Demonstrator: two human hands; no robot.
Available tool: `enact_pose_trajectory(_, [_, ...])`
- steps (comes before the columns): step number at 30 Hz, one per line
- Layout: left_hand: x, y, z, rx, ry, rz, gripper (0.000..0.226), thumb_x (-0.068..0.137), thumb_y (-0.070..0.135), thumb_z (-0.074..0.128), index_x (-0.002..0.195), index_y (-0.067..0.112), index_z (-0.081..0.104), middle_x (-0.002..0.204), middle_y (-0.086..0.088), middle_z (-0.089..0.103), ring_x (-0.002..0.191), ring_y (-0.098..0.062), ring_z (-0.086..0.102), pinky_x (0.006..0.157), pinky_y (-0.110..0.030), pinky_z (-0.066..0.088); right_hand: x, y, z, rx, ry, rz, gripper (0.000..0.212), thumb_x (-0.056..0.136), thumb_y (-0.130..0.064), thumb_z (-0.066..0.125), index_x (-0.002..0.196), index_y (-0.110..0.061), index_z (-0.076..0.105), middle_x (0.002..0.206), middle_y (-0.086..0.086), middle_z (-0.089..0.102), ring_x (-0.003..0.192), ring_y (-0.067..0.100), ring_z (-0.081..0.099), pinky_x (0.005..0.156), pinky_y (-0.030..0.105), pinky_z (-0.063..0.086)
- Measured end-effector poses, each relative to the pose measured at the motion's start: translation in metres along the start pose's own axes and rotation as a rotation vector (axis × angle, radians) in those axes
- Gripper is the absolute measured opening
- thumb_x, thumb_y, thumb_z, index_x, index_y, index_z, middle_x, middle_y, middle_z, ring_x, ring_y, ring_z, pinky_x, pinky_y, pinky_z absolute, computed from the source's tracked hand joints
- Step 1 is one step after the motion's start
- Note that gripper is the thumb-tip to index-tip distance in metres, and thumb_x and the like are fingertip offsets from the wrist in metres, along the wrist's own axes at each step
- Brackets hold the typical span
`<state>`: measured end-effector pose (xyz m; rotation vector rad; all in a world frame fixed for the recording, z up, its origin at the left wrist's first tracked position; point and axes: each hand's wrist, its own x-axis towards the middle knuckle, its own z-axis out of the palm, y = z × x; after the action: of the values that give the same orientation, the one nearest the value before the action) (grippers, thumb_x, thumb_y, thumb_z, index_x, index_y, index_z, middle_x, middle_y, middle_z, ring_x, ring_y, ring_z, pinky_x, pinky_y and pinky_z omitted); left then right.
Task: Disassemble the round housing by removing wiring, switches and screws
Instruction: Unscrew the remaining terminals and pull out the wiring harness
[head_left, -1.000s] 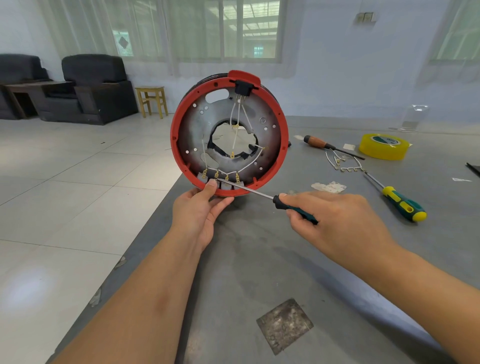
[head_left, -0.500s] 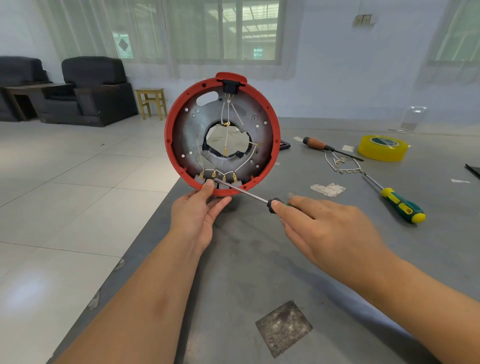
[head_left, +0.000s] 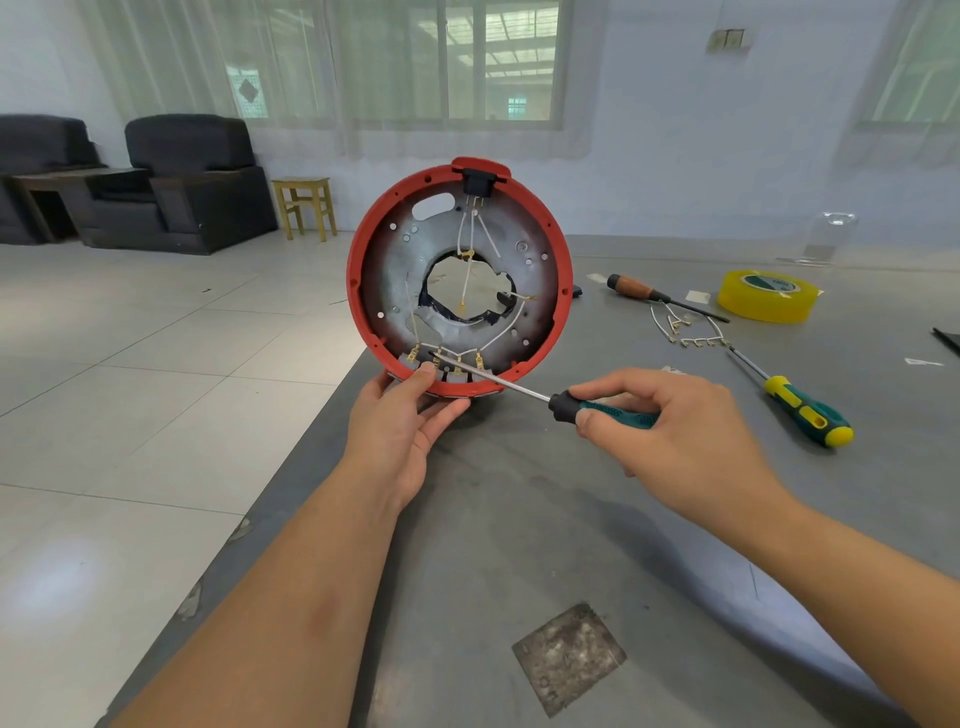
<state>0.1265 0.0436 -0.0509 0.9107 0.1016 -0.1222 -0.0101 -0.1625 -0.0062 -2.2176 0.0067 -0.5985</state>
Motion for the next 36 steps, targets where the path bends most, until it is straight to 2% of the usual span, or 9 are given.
enact_pose_trajectory(6, [-0.001,0.000,-0.001,0.034,-0.052,0.000,0.054,0.099,0.004,0.069,0.147,0.015,0.047,0.104,-0.012,0.081,0.095,-0.031,0.079,0.076,-0.043,0.066,0.001,0.000,0.001,0.036,-0.036,0.027,0.017,0.085,-0.024,0.076,0.090,-0.040,0.078,0.068,-0.014,0.071,0.053,0.002,0.059,0.055,0.012,0.045])
enact_pose_trajectory(11, [-0.001,0.001,0.000,0.056,-0.031,-0.019,0.049,0.098,0.004,0.069,0.142,0.008,0.048,0.108,-0.015,0.078,0.091,-0.033,0.080,0.073,-0.044,0.066,0.004,0.004,-0.001,0.060,-0.042,0.040,0.020,0.085,-0.022,0.076,0.084,-0.042,0.078,0.072,-0.003,0.073,0.045,0.009,0.055,0.051,0.019,0.049])
enact_pose_trajectory(14, [-0.002,0.003,0.001,0.051,-0.045,-0.042,0.045,0.102,0.017,0.068,0.141,0.004,0.049,0.115,-0.022,0.076,0.094,-0.034,0.079,0.074,-0.042,0.066,0.004,0.005,-0.002,0.065,-0.051,0.041,0.019,0.085,-0.022,0.077,0.085,-0.041,0.078,0.070,-0.005,0.072,0.045,0.009,0.055,0.050,0.020,0.049])
enact_pose_trajectory(17, [-0.004,0.005,0.003,0.040,-0.034,-0.072,0.043,0.106,0.034,0.062,0.136,0.005,0.054,0.108,-0.025,0.077,0.097,-0.037,0.078,0.072,-0.040,0.066,0.005,0.005,-0.002,0.059,-0.060,0.039,0.018,0.084,-0.022,0.077,0.087,-0.040,0.078,0.071,-0.007,0.073,0.046,0.007,0.054,0.052,0.021,0.048])
enact_pose_trajectory(21, [-0.003,0.006,0.004,0.195,0.034,-0.035,0.038,0.109,0.036,0.056,0.130,0.004,0.059,0.114,-0.021,0.077,0.095,-0.033,0.079,0.075,-0.039,0.066,0.006,0.004,-0.003,0.106,-0.094,0.070,0.017,0.084,-0.019,0.075,0.086,-0.036,0.079,0.073,-0.001,0.074,0.046,0.011,0.051,0.053,0.030,0.050])
enact_pose_trajectory(26, [0.001,0.016,0.006,0.456,0.100,-0.040,0.034,0.110,0.036,0.052,0.128,0.008,0.060,0.116,-0.016,0.075,0.096,-0.031,0.078,0.081,-0.039,0.064,0.008,0.008,-0.006,0.148,-0.117,0.088,0.015,0.084,-0.020,0.075,0.085,-0.034,0.079,0.074,0.001,0.075,0.045,0.011,0.051,0.052,0.023,0.050])
enact_pose_trajectory(31, [0.002,0.025,0.007,0.590,0.123,-0.078,0.023,0.109,0.025,0.049,0.108,0.008,0.064,0.091,-0.018,0.080,0.084,-0.028,0.078,0.062,-0.031,0.064,0.010,0.014,-0.007,0.147,-0.139,0.070,0.018,0.084,-0.021,0.075,0.084,-0.038,0.079,0.074,0.001,0.075,0.046,0.013,0.051,0.052,0.026,0.053])
enact_pose_trajectory(34, [-0.002,0.024,0.006,0.548,0.093,-0.120,0.019,0.105,0.014,0.046,0.103,0.008,0.063,0.079,-0.014,0.079,0.070,-0.025,0.078,0.053,-0.026,0.061,0.010,0.017,-0.006,0.142,-0.143,0.055,0.019,0.084,-0.019,0.075,0.086,-0.037,0.080,0.075,0.002,0.074,0.048,0.016,0.054,0.051,0.034,0.055])
enact_pose_trajectory(36, [-0.002,0.023,0.005,0.488,0.079,-0.133,0.016,0.104,0.012,0.047,0.105,0.007,0.062,0.080,-0.015,0.079,0.065,-0.025,0.078,0.051,-0.026,0.060,0.010,0.018,-0.006,0.140,-0.150,0.063,0.017,0.085,-0.019,0.075,0.088,-0.035,0.080,0.075,0.003,0.074,0.049,0.015,0.053,0.050,0.032,0.054])
